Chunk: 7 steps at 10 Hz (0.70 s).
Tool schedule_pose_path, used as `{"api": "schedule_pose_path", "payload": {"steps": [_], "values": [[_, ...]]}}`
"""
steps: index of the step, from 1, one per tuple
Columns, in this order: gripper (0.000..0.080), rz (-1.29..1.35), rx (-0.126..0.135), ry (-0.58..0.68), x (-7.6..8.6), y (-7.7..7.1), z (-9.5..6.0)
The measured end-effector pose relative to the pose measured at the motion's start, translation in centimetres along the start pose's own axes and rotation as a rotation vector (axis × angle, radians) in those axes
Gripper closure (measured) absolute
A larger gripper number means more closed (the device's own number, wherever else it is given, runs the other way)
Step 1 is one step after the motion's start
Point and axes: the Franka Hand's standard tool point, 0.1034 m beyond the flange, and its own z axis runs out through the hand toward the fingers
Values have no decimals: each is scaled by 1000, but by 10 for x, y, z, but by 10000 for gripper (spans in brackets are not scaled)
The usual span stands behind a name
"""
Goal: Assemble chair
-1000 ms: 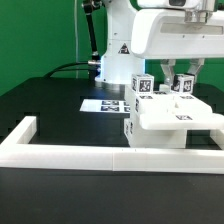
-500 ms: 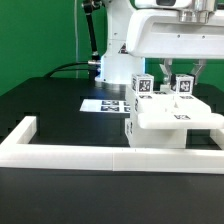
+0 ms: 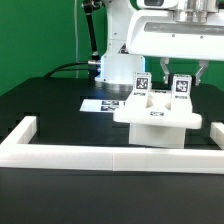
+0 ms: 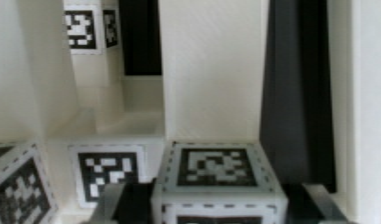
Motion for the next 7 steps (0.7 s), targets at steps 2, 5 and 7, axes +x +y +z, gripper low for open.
{"api": "schedule_pose_path", "payload": {"steps": [2, 5, 7], "values": [[512, 159, 6, 5, 2, 1, 0], [404, 182, 7, 5, 2, 0, 0], [187, 172, 10, 9, 1, -5, -3]]}}
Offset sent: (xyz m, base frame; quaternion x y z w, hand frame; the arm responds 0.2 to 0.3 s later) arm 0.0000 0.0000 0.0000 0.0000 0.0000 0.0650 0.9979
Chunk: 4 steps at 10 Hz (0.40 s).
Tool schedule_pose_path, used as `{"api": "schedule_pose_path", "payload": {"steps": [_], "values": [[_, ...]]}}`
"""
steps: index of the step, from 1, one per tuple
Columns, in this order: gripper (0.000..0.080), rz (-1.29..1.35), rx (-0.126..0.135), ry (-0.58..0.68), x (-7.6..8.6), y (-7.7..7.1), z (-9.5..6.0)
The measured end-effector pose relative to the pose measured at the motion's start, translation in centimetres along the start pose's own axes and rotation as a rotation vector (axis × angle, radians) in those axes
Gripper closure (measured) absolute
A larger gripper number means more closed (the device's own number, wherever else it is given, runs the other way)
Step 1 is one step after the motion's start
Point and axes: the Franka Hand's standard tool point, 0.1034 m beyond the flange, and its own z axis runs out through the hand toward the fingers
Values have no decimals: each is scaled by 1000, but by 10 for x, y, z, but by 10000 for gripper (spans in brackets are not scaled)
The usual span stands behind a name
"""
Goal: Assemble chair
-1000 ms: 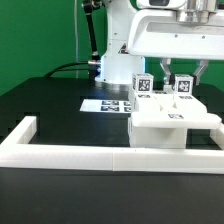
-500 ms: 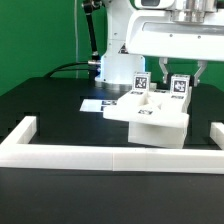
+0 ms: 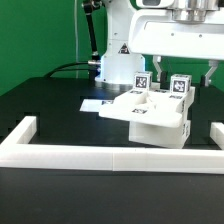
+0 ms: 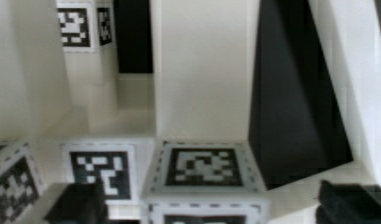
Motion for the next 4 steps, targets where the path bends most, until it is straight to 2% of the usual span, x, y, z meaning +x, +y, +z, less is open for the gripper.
{"api": "schedule_pose_path", "payload": {"steps": [2, 4], "values": [[156, -3, 7, -7, -2, -3, -8], [151, -3, 4, -7, -2, -3, -6]]}}
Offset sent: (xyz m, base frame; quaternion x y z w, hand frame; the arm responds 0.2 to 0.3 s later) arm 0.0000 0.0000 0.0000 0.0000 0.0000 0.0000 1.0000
